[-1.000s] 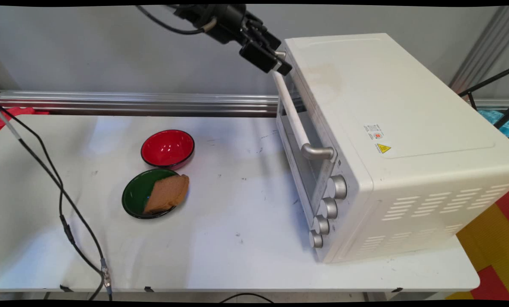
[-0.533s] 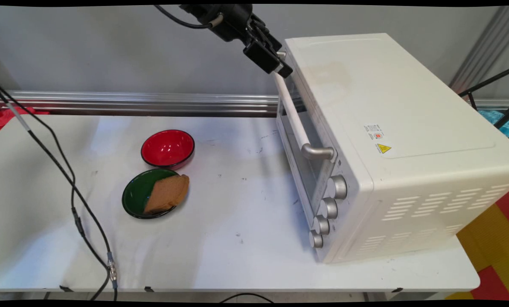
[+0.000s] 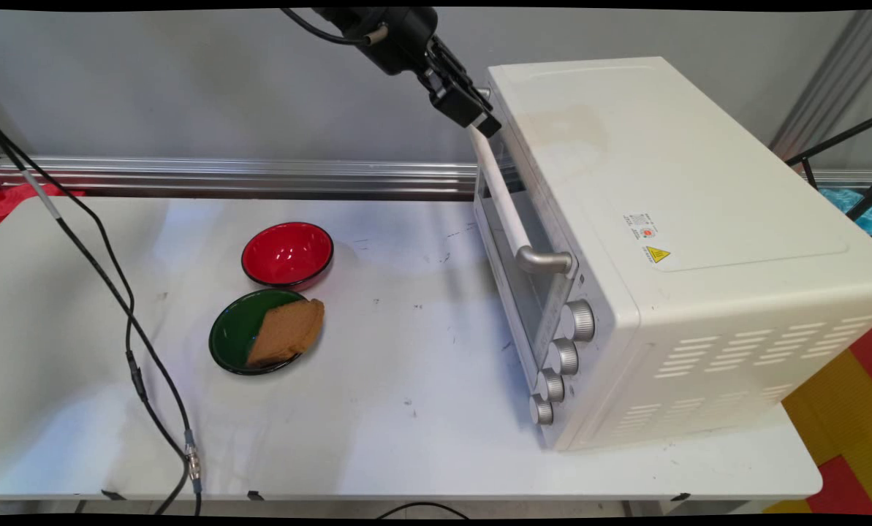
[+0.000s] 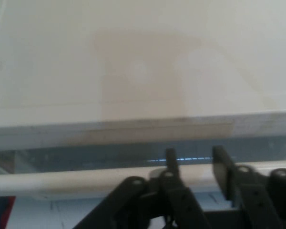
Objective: Open the oven
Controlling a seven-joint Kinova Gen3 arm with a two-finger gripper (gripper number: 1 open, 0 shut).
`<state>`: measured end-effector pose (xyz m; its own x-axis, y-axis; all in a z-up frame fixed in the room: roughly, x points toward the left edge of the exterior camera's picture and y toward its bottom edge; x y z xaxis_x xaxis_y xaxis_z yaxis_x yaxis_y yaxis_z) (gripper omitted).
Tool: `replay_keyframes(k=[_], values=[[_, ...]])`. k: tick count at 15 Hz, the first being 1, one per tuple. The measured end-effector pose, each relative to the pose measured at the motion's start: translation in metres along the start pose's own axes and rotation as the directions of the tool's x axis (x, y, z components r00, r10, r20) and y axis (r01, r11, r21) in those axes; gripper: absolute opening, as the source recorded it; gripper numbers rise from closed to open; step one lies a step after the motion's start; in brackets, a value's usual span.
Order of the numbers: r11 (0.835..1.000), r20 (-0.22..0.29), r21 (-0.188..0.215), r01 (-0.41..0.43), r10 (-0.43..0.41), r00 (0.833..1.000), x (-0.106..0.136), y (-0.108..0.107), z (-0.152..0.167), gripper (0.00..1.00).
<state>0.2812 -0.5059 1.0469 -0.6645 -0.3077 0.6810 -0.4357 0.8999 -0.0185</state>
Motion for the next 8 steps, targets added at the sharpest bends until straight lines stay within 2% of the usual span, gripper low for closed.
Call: replay_keyframes(k=[8], values=[[0.998, 0.014, -0.052, 0.042, -0.041, 0.999, 0.003, -0.002, 0.015, 0.00]])
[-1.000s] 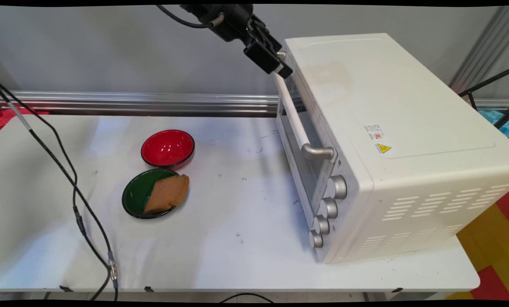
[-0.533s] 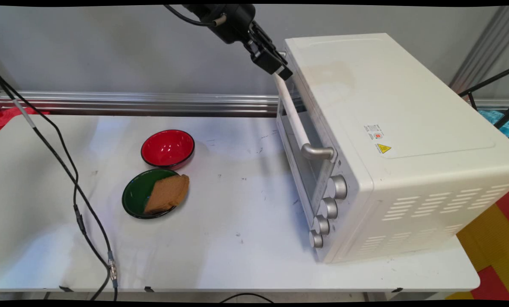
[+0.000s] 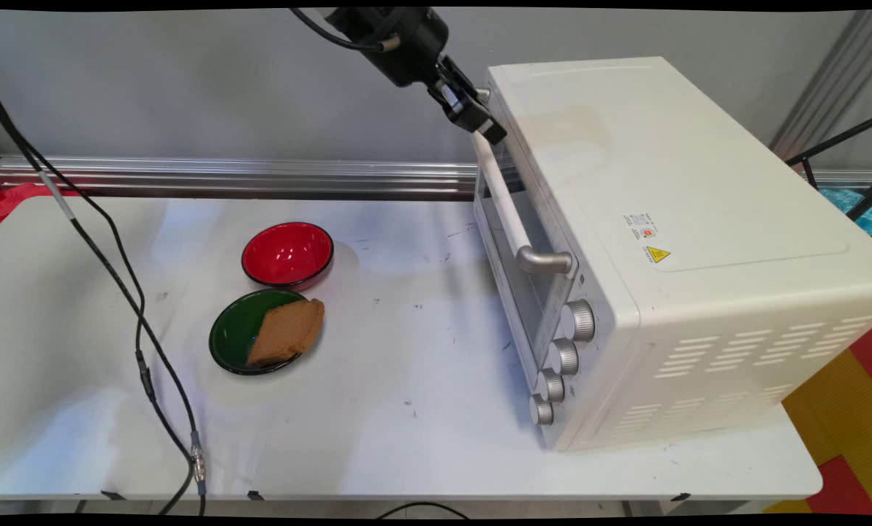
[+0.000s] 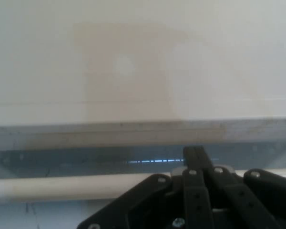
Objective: Open the oven
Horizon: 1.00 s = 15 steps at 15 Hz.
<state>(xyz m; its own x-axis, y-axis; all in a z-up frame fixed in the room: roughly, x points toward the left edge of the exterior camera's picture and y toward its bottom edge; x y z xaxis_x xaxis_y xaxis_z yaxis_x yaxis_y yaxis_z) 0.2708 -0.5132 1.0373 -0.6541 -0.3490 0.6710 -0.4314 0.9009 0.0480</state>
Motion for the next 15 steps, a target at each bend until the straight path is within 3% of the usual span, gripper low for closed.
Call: replay_keyframes(k=[15], values=[[1.000, 0.002, -0.019, 0.009, -0.009, 1.000, -0.010, -0.017, 0.037, 0.00]])
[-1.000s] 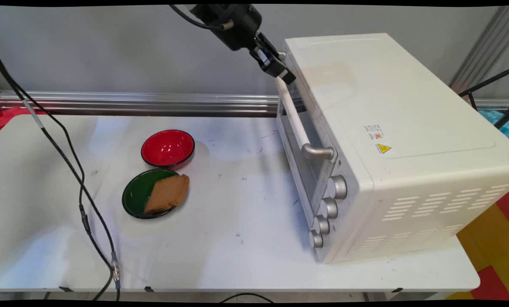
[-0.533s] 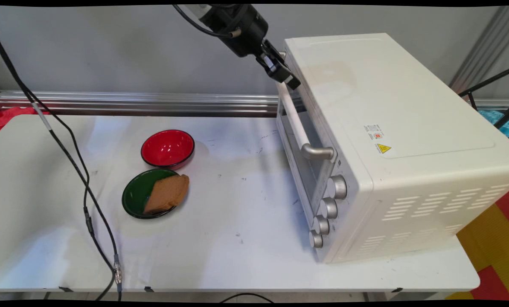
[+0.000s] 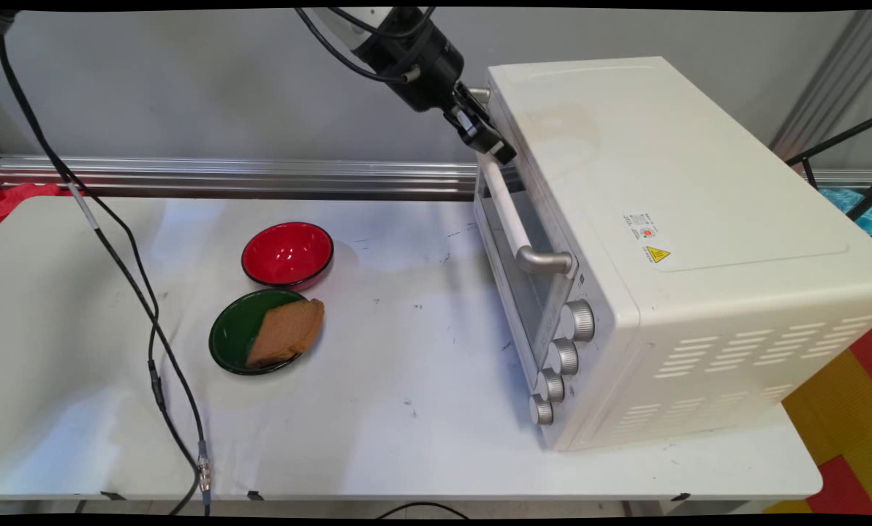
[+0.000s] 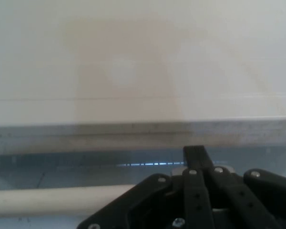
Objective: Open the oven
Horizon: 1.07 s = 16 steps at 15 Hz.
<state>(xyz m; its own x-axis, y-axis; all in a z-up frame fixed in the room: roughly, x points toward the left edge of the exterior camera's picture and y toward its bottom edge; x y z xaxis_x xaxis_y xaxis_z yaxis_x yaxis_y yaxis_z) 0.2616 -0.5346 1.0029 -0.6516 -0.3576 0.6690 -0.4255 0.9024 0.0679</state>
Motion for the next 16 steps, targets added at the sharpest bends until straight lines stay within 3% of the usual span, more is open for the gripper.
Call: replay_keyframes(k=[7, 16], values=[[1.000, 0.000, -0.002, -0.004, 0.004, 1.000, -0.008, -0.004, 0.008, 0.00], [1.000, 0.054, -0.003, -0.024, 0.024, 0.998, -0.038, -0.002, -0.005, 0.00]])
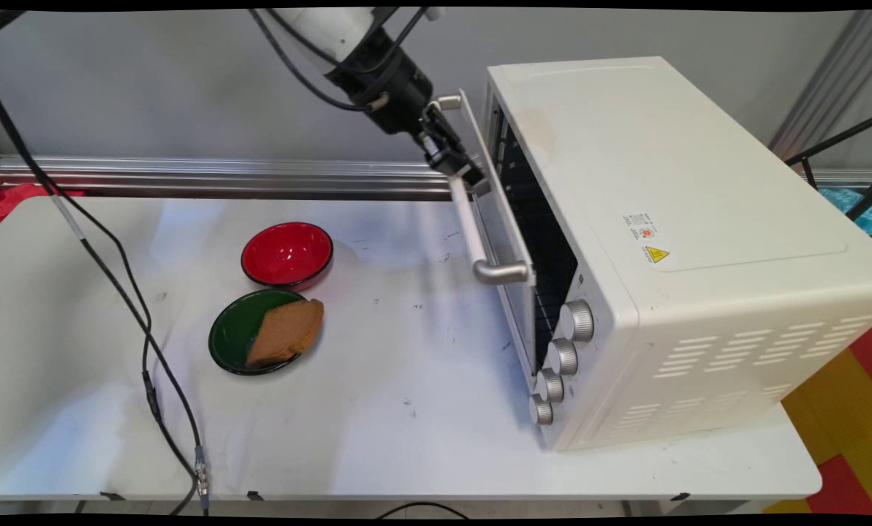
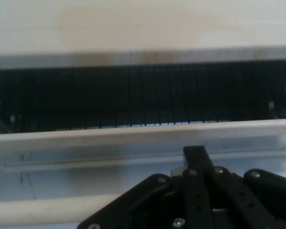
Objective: Open the oven
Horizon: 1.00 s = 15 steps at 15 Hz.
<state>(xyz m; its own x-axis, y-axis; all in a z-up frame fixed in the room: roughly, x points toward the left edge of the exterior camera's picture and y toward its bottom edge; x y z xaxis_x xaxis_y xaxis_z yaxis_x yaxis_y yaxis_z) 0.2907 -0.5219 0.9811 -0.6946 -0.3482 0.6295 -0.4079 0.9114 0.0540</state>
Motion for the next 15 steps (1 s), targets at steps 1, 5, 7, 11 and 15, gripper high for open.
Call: replay_keyframes(k=[1, 5, 7, 11, 15], values=[[1.000, 0.010, 0.000, -0.002, 0.002, 1.000, -0.005, 0.001, -0.002, 0.00], [1.000, 0.051, -0.003, -0.006, 0.006, 0.999, -0.029, 0.002, -0.011, 0.00], [1.000, 0.076, -0.002, -0.009, 0.009, 0.997, -0.045, 0.002, -0.016, 0.00], [1.000, 0.104, -0.002, -0.023, 0.023, 0.994, -0.075, 0.001, -0.019, 0.00], [0.999, 0.099, -0.001, -0.052, 0.052, 0.994, -0.103, -0.003, -0.008, 0.00]])
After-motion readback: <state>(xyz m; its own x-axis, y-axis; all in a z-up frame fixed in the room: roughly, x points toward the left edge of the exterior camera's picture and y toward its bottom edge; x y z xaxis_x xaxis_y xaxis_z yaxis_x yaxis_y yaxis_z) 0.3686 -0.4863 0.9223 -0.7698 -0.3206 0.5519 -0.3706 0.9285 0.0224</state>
